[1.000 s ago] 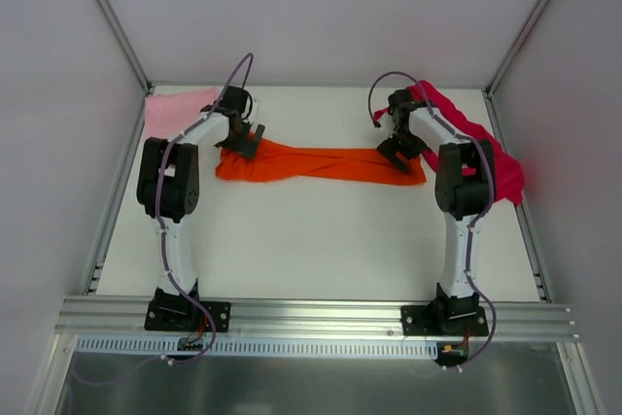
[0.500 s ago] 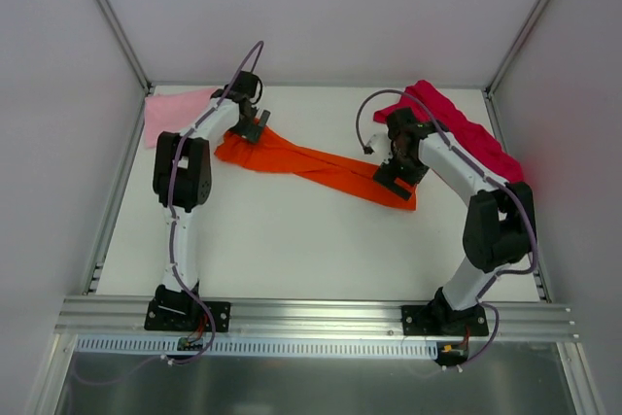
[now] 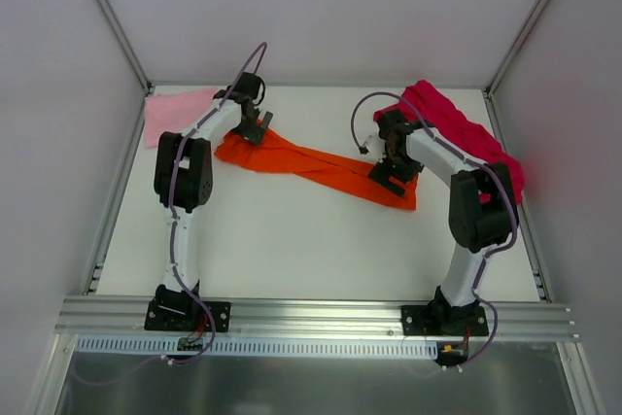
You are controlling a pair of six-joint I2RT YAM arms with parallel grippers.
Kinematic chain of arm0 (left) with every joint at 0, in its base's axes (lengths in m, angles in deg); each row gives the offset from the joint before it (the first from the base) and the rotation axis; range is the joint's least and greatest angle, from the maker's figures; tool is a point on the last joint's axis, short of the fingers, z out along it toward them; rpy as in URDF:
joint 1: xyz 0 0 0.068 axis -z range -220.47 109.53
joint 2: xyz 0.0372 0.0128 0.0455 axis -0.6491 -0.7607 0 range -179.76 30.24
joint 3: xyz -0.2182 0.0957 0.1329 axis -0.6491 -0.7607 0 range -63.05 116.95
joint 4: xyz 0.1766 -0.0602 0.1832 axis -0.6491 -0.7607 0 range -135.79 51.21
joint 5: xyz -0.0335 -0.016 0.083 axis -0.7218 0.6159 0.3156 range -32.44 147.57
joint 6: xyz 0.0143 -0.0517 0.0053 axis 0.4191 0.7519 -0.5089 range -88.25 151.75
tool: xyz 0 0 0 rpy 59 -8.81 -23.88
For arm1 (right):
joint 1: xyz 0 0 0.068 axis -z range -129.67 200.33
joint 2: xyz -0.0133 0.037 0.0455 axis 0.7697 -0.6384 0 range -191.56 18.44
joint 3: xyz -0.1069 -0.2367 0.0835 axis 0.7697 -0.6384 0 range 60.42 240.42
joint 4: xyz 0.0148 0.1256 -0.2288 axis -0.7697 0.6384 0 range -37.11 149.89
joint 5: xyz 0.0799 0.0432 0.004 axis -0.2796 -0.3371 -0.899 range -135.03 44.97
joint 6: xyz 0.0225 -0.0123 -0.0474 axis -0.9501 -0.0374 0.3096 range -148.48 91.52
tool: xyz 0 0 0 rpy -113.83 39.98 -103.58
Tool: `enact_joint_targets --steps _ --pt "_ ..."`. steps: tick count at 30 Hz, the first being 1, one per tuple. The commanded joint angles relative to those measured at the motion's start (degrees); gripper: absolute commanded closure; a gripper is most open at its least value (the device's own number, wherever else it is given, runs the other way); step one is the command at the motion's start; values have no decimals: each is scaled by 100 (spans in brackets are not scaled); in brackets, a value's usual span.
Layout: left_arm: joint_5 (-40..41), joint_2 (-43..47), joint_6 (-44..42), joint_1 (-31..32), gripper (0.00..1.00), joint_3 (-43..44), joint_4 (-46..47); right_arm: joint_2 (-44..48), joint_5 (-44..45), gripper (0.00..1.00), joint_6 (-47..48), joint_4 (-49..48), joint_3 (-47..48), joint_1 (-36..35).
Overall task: Fold and stack the t-shirts
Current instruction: Rotate the tshirt 90 degrees
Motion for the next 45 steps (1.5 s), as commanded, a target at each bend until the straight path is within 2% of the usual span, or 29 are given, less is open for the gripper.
enact_joint_targets --steps 1,10,21,34,45 --pt "-123 396 53 11 1 -13 -191 -341 164 5 -230 -307 407 146" --pt "-168 520 159 -77 1 -311 -16 -728 58 3 -240 -273 768 155" --pt "-116 396 159 -77 1 -118 -139 -940 181 2 103 -229 539 111" --pt "-160 405 194 -77 1 -127 -236 -975 -679 0 235 316 530 67" --pt "-292 282 168 -24 1 -65 -236 -685 -1093 0 112 518 434 -600"
